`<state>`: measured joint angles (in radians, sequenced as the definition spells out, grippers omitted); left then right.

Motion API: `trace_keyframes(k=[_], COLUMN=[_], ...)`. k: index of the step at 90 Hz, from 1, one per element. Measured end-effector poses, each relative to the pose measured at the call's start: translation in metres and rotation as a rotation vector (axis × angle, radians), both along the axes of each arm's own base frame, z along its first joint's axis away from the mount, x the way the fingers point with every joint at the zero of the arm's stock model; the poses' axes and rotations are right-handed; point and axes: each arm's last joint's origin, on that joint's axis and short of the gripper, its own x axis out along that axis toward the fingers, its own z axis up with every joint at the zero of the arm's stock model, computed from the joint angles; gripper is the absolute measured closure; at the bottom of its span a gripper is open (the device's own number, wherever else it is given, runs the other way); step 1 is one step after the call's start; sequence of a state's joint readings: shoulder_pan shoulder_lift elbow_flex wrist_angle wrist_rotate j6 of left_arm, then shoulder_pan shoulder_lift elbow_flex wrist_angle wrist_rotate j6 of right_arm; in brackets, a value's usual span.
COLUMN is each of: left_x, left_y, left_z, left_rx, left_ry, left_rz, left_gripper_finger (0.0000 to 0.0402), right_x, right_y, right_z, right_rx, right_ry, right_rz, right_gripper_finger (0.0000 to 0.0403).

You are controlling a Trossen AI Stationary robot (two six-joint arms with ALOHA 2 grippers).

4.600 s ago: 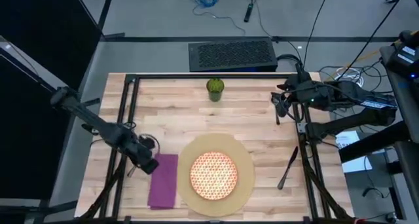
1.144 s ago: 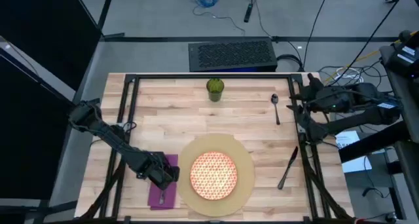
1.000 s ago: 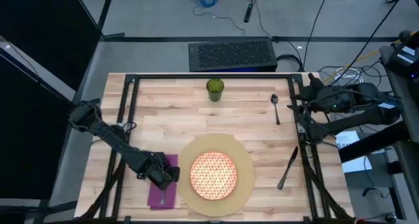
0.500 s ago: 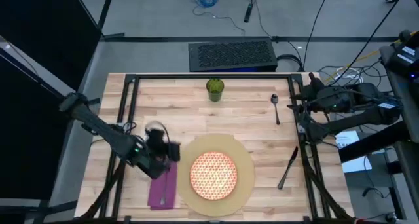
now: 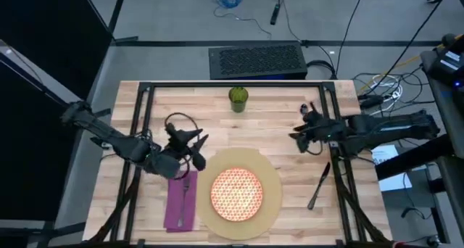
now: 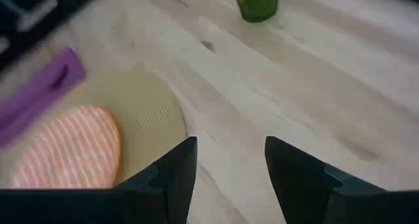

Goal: Set table place
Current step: Move the black knife to the right of the brown placemat

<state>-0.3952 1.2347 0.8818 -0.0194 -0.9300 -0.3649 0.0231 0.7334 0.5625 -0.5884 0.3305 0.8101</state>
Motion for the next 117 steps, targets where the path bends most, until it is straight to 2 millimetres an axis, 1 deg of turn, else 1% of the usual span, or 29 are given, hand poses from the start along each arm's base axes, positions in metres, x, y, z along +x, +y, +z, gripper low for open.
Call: trace_keyframes(k=[5,8,11,18,23,27,32,40,46,52,90,95,100,106,117], left_x=[0.008,0.011,0.011,0.007,-0.001,-0.006,-0.013,-0.024,-0.026,-0.028,-0.028,-0.028,-0.028,-0.028,-0.028], left_y=[0.011,0.02,0.03,0.056,0.07,0.08,0.086,0.091,0.092,0.091,0.092,0.092,0.092,0.091,0.091], left_z=[-0.011,-0.016,-0.02,-0.032,-0.044,-0.05,-0.055,-0.06,-0.06,-0.059,-0.057,-0.056,-0.056,-0.056,-0.056], left_rx=[0.001,0.0,0.004,-0.006,-0.027,-0.043,-0.068,-0.078,-0.075,-0.061,-0.012,-0.011,-0.016,-0.017,-0.017], left_ry=[-0.054,-0.116,-0.179,-0.289,-0.315,-0.339,-0.375,-0.389,-0.394,-0.389,-0.392,-0.4,-0.405,-0.402,-0.4], left_rz=[-0.14,-0.216,-0.254,-0.252,-0.259,-0.266,-0.29,-0.313,-0.316,-0.336,-0.353,-0.363,-0.371,-0.381,-0.388], left_gripper_finger=[0.0284,0.0284,0.0284,0.0284,0.0284,0.0284,0.0284,0.0284,0.0284,0.0284,0.0284,0.0284,0.0284,0.0284,0.0284], right_x=[0.001,0.002,0.002,0.002,0.001,0.0,-0.002,-0.01,-0.016,-0.018,-0.011,-0.01,-0.01,-0.01,-0.009], right_y=[-0.006,-0.01,-0.014,-0.022,-0.027,-0.032,-0.037,-0.045,-0.052,-0.058,-0.083,-0.082,-0.074,-0.058,-0.025], right_z=[-0.011,-0.018,-0.023,-0.03,-0.033,-0.036,-0.039,-0.045,-0.05,-0.053,-0.07,-0.071,-0.072,-0.07,-0.061], right_rx=[0.023,0.035,0.055,0.076,0.078,0.075,0.072,0.08,0.085,0.091,0.134,0.179,0.259,0.338,0.377], right_ry=[0.039,0.068,0.098,0.167,0.196,0.223,0.262,0.365,0.452,0.493,0.561,0.56,0.567,0.573,0.527], right_rz=[-0.046,-0.071,-0.093,-0.142,-0.182,-0.216,-0.263,-0.339,-0.391,-0.417,-0.452,-0.418,-0.359,-0.293,-0.232], right_gripper_finger=[0.0236,0.0236,0.0236,0.0236,0.0236,0.0236,0.0236,0.0236,0.0236,0.0236,0.0236,0.0236,0.0236,0.0236,0.0236])
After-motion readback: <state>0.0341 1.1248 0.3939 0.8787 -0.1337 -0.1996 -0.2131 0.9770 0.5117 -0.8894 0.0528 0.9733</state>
